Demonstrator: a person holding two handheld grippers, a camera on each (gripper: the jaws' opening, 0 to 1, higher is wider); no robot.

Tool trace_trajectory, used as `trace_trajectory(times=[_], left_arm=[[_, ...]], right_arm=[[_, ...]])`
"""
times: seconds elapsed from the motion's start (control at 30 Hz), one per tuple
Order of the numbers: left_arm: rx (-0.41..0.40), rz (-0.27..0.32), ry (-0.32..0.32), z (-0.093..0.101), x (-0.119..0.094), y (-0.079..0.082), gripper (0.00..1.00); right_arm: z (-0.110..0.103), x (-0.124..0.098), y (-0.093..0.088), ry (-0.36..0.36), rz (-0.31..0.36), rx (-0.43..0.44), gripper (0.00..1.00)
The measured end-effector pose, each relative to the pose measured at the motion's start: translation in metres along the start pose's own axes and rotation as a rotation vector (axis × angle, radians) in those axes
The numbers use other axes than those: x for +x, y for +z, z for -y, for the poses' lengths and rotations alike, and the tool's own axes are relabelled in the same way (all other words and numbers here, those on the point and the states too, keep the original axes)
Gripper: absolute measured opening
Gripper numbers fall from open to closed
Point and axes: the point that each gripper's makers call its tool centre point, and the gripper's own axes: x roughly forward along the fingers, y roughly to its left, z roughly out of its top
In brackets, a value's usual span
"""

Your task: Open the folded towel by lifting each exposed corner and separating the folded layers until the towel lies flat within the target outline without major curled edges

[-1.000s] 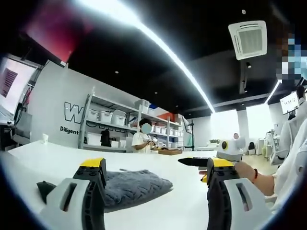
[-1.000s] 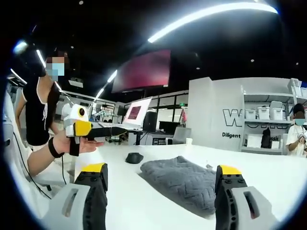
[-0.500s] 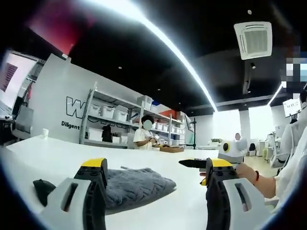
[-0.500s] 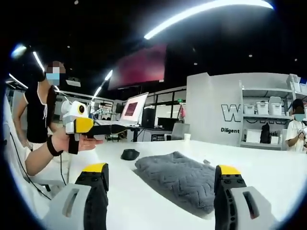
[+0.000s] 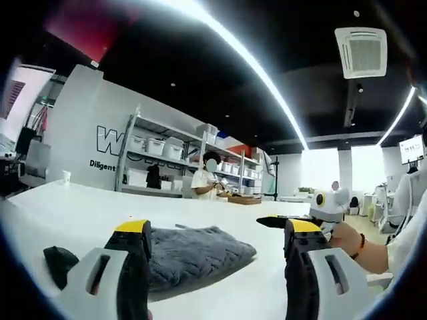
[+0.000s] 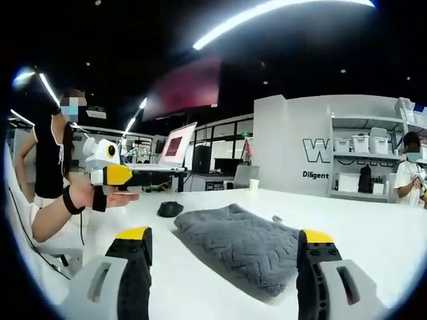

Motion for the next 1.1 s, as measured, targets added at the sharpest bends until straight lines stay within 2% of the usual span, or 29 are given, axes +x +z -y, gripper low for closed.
trace_trajectory(times=[0.5,0.8,1.1], left_arm=[[-0.021,-0.040,0.025,-0.005,0.022,-0.013,0.78],[-0.037,-0.050,0.048,-0.013,0.029,-0.016,0.76],[-0.015,-0.077,0.064,-0.015,0.041,-0.020,0.76]], right_arm=[[0.017,0.004,0.000,-0.016,-0.024,0.014,0.88],[0.027,0.010,-0.008,-0.037,-0.052,0.031,0.86],[0.037,0.017,-0.012,-0.050,-0.075,0.046,0.85]])
